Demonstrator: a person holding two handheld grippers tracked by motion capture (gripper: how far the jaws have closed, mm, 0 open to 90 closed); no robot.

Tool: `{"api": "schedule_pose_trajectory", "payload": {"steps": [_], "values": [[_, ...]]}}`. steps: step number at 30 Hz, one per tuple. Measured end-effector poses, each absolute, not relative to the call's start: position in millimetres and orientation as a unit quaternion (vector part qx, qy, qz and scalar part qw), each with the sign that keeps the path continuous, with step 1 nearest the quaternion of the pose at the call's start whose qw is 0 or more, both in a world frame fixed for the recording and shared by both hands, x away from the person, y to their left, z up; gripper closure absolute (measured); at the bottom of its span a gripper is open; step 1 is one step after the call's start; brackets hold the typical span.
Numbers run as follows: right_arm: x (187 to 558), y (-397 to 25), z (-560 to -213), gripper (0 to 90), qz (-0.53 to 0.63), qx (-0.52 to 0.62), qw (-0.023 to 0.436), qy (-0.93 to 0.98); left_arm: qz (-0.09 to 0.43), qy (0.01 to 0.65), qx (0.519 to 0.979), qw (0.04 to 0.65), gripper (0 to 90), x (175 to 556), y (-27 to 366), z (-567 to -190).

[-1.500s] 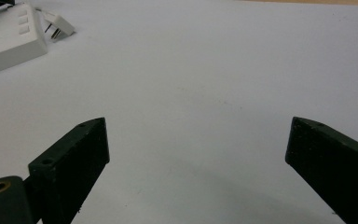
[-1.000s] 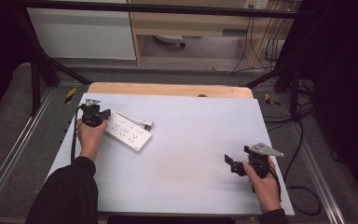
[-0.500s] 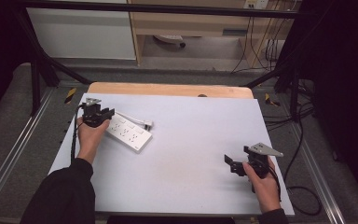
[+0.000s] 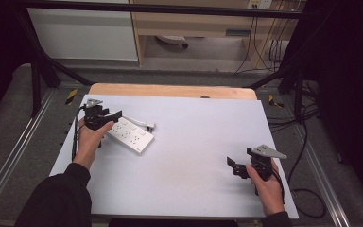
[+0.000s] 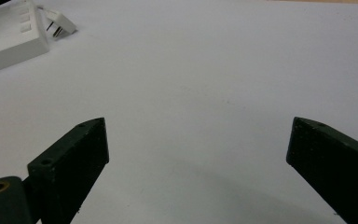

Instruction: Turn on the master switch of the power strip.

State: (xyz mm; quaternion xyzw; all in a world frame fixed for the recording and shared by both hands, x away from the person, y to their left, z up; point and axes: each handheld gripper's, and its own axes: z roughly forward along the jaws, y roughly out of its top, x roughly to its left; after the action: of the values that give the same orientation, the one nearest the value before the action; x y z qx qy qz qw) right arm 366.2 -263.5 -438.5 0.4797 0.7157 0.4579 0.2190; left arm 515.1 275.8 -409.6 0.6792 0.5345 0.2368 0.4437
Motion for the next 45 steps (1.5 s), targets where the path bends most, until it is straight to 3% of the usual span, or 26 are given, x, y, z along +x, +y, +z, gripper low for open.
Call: {"api": "schedule_pose_trajectory", "payload": {"steps": [4, 8, 45], "values": [[366.1, -262.6, -438.6, 5.7, 0.457, 0.479, 0.217, 0.717, 0.232, 0.531, 0.682, 0.445, 18.7, 512.7, 272.7, -407.4], [365.9, -262.5, -438.5, 5.6, 0.457, 0.479, 0.218, 0.717, 0.218, 0.532, 0.686, 0.446, 14.2, 510.1, 269.5, -406.5], [366.2, -260.9, -438.3, 5.4, 0.457, 0.474, 0.218, 0.720, 0.177, 0.468, 0.724, 0.476, 9.9, 421.8, 243.6, -398.2]]}}
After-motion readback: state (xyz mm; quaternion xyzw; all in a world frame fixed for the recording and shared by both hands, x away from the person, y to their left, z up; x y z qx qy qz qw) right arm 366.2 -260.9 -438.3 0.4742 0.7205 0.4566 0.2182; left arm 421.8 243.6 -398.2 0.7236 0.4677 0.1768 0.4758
